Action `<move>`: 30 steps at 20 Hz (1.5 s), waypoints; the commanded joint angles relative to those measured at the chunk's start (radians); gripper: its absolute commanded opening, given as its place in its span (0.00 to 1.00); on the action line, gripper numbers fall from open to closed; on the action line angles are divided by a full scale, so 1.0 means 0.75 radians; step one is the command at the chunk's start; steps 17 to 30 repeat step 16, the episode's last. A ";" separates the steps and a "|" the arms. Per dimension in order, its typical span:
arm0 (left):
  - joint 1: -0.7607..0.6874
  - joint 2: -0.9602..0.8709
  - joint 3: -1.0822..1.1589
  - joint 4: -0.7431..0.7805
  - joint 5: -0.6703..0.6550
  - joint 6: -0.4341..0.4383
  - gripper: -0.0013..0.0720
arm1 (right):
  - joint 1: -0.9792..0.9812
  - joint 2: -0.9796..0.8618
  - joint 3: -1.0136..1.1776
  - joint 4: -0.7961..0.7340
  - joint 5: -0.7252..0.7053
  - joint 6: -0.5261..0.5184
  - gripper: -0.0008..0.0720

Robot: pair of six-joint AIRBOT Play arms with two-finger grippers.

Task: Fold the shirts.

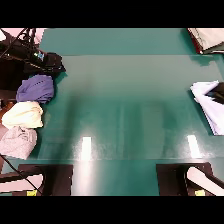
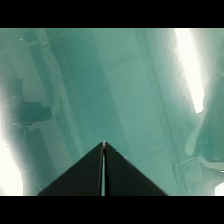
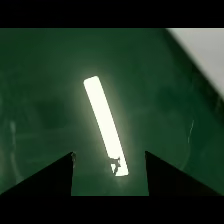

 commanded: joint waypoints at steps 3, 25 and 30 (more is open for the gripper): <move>0.000 0.001 -0.001 -0.001 0.031 0.001 0.05 | 0.653 0.001 0.014 0.081 -0.026 0.001 0.39; 0.000 0.001 -0.001 -0.001 0.030 0.001 0.05 | 1.051 0.001 0.016 0.082 -0.125 0.013 0.04; 0.000 0.001 -0.001 -0.001 0.030 0.001 0.05 | 1.051 0.001 0.016 0.082 -0.125 0.013 0.04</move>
